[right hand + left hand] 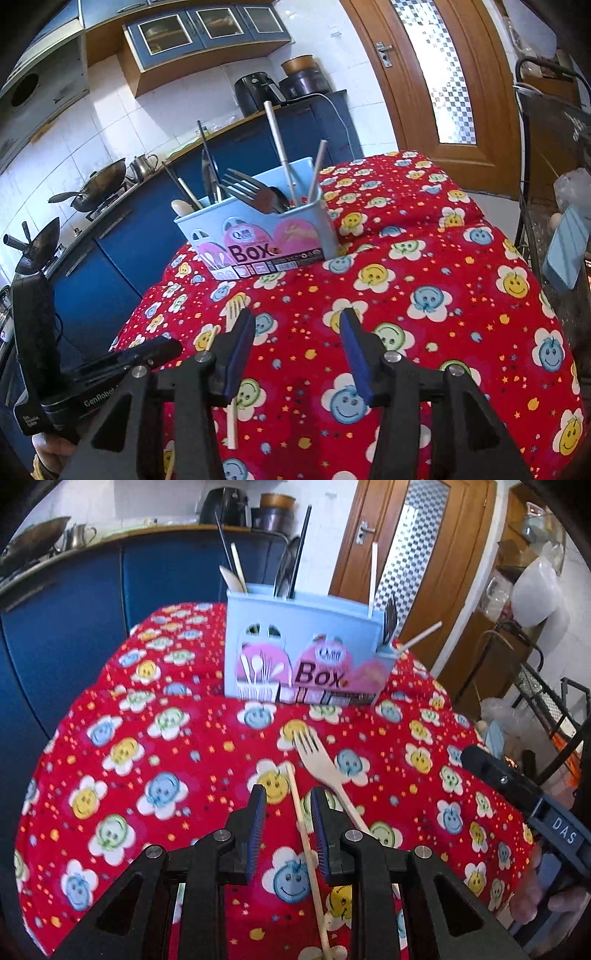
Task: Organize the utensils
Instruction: 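Move both open tools back down to the wooden forks and thin stick on the table, then grasp the thin wooden stick with the left tool while the right tool grasps a wooden fork, then lift the stick and fork upright and carry them over the blue box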
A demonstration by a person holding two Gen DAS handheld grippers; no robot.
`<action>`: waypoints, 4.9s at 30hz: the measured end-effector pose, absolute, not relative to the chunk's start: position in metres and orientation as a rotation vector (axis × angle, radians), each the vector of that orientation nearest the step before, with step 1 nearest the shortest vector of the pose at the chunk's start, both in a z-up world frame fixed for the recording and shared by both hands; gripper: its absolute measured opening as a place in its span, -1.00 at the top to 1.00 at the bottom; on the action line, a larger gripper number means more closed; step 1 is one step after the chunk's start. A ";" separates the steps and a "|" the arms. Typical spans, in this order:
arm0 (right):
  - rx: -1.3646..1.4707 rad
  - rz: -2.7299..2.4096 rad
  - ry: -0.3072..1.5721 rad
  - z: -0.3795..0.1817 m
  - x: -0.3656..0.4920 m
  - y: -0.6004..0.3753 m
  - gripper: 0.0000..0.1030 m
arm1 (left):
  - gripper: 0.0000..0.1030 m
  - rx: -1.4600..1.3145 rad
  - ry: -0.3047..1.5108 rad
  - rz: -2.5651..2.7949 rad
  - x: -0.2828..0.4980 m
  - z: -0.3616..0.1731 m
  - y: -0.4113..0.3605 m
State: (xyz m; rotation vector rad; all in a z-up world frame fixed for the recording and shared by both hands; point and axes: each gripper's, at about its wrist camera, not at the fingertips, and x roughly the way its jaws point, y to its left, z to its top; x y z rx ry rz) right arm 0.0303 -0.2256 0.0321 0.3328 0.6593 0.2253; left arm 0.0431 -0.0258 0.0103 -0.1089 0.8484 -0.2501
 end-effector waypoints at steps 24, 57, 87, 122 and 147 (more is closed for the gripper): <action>0.403 0.229 0.668 0.022 0.028 -0.246 0.01 | 0.57 0.077 1.056 -0.303 0.044 -0.015 -0.059; 0.175 0.323 0.899 0.032 0.067 -0.181 0.00 | 0.92 -0.191 0.762 -0.235 0.053 0.041 0.036; -0.133 0.396 1.208 0.004 0.119 -0.098 0.81 | 0.92 -0.286 0.647 -0.322 0.055 0.044 0.048; 0.201 0.327 0.555 0.085 0.046 -0.204 0.83 | 0.92 -0.325 0.391 -0.301 0.078 0.101 0.040; 0.162 0.262 0.366 0.132 0.115 -0.219 0.83 | 0.92 -0.235 0.108 -0.172 0.166 0.124 -0.010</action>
